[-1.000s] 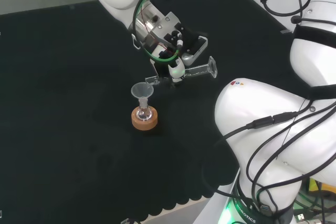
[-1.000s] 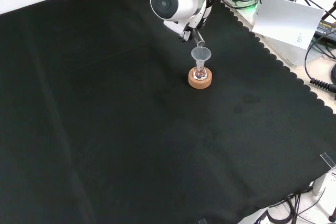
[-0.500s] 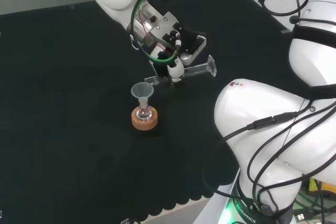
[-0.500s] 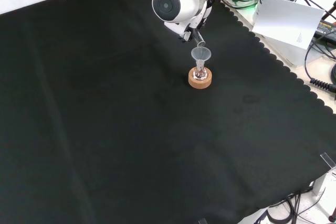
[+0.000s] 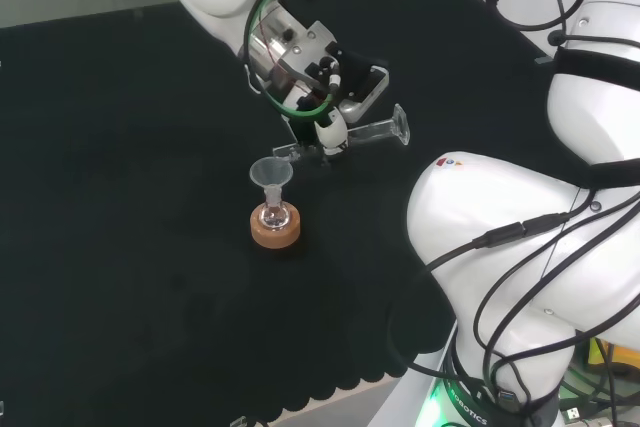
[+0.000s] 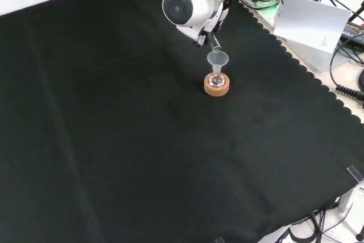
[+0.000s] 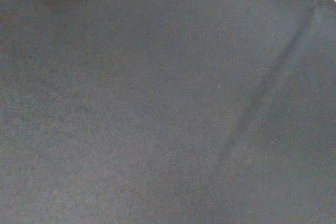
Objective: Pour the water from the graduated cylinder into the round-bottom flask.
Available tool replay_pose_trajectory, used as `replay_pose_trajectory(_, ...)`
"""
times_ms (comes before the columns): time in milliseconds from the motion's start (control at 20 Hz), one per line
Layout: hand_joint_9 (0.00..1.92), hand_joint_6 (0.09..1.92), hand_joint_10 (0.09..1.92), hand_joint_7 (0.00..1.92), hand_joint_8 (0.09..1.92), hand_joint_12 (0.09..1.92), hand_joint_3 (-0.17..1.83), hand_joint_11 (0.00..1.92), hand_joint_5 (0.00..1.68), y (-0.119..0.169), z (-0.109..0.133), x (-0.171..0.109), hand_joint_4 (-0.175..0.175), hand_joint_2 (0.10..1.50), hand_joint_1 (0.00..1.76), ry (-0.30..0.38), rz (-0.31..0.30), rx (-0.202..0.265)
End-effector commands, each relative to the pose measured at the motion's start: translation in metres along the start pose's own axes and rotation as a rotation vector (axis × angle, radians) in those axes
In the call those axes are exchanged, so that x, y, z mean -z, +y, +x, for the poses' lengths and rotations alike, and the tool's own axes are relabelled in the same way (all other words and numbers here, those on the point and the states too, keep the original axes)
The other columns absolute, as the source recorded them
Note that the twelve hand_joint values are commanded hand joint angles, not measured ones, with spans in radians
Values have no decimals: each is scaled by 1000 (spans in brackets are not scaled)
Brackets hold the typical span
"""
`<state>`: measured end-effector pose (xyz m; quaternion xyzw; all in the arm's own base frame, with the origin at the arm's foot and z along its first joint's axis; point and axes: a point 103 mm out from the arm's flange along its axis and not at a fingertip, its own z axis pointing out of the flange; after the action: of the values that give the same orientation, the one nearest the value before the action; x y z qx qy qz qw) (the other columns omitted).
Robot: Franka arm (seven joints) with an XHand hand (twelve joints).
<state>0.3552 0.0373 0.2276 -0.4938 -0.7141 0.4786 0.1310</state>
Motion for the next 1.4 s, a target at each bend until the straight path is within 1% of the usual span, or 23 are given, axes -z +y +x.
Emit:
replay_pose_trajectory(50,1136,925,540,761,1377,860,-3,1052,829,1,-1,1,-64,1229,1329,9,8,4)
replay_pose_trajectory(350,1134,925,542,760,1379,859,-2,1053,829,1,0,1,-64,1229,1328,9,10,3)
replay_pose_trajectory(500,1134,926,543,760,1379,859,-2,1053,828,2,1,2,-64,1229,1328,17,-12,14)
replay_pose_trajectory(650,1132,926,545,759,1381,859,-2,1053,828,0,3,3,-64,1230,1328,43,-49,50)
replay_pose_trajectory(750,1132,927,547,759,1381,859,-2,1053,828,-2,4,4,-64,1230,1328,47,-67,67)
replay_pose_trajectory(850,1131,927,549,758,1382,858,-2,1053,828,-4,2,3,-64,1230,1328,71,-92,108)
replay_pose_trajectory(950,1130,927,550,758,1382,858,-1,1052,828,-6,-3,1,-64,1230,1328,116,-135,142)
replay_pose_trajectory(1050,1130,928,550,758,1382,857,-1,1051,828,-7,-8,-3,-63,1230,1328,154,-195,172)
replay_pose_trajectory(1250,1129,929,552,758,1382,857,-1,1049,829,-8,-19,-11,-62,1230,1328,255,-310,243)
replay_pose_trajectory(1300,1128,929,552,758,1382,857,-1,1048,829,-8,-22,-12,-62,1230,1328,281,-337,257)
replay_pose_trajectory(1400,1128,930,553,758,1382,857,-1,1048,831,-8,-28,-15,-61,1230,1328,329,-393,270)
